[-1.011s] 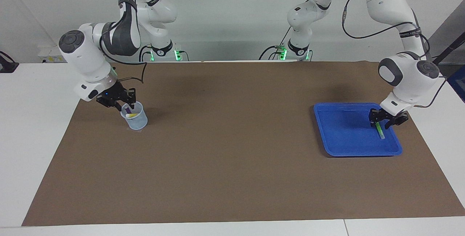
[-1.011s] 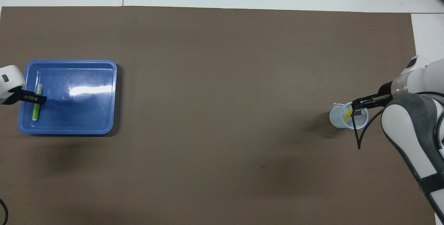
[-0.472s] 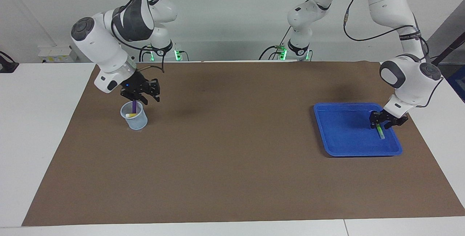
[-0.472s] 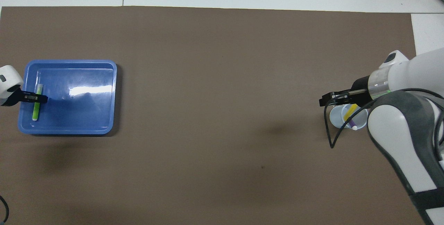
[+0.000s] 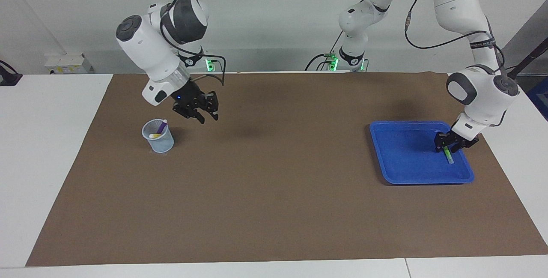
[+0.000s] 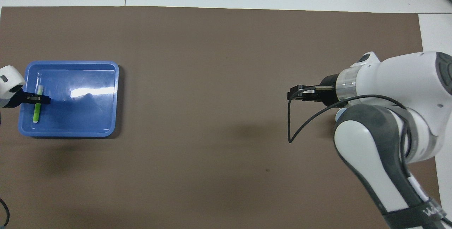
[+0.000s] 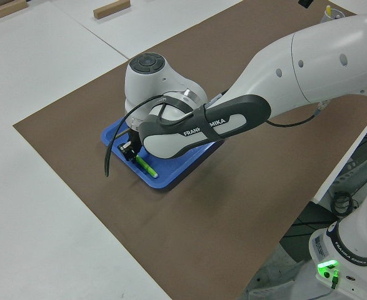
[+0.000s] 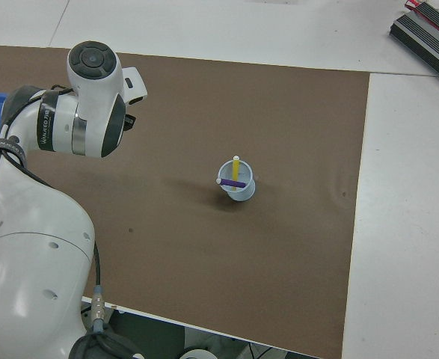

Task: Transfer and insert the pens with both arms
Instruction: 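Withdraw the right gripper while the left gripper grasps the green pen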

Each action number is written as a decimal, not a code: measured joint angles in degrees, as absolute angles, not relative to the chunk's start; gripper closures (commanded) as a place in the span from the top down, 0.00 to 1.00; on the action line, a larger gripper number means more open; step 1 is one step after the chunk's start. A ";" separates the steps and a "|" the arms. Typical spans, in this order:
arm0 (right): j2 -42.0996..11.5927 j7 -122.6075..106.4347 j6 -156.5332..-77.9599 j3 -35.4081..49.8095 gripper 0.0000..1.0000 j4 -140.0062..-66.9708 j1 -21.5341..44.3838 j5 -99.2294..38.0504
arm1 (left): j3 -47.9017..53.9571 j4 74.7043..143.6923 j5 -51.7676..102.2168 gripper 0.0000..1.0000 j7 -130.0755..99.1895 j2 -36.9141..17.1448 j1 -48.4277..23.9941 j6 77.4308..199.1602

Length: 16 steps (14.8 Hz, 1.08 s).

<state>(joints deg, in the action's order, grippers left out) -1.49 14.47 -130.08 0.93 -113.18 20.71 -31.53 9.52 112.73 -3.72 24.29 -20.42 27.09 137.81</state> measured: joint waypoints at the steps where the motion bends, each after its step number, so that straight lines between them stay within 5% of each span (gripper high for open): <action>1: -1.59 15.52 -131.54 0.94 0.57 -113.18 22.15 -33.78 | 9.52 112.73 -3.71 0.15 24.28 -20.43 27.09 137.92; 4: -1.60 17.48 -133.58 0.93 0.60 -113.16 24.56 -35.96 | 9.51 112.73 -3.71 0.00 24.27 -20.45 27.09 138.11; 16: -1.60 21.19 -135.90 0.93 0.64 -113.06 26.87 -41.64 | 10.01 109.79 -3.61 0.00 14.15 -20.46 25.28 133.05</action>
<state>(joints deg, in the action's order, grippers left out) -1.60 21.19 -135.90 0.93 -113.06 26.87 -41.64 10.01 109.79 -3.61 14.15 -20.46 25.28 133.05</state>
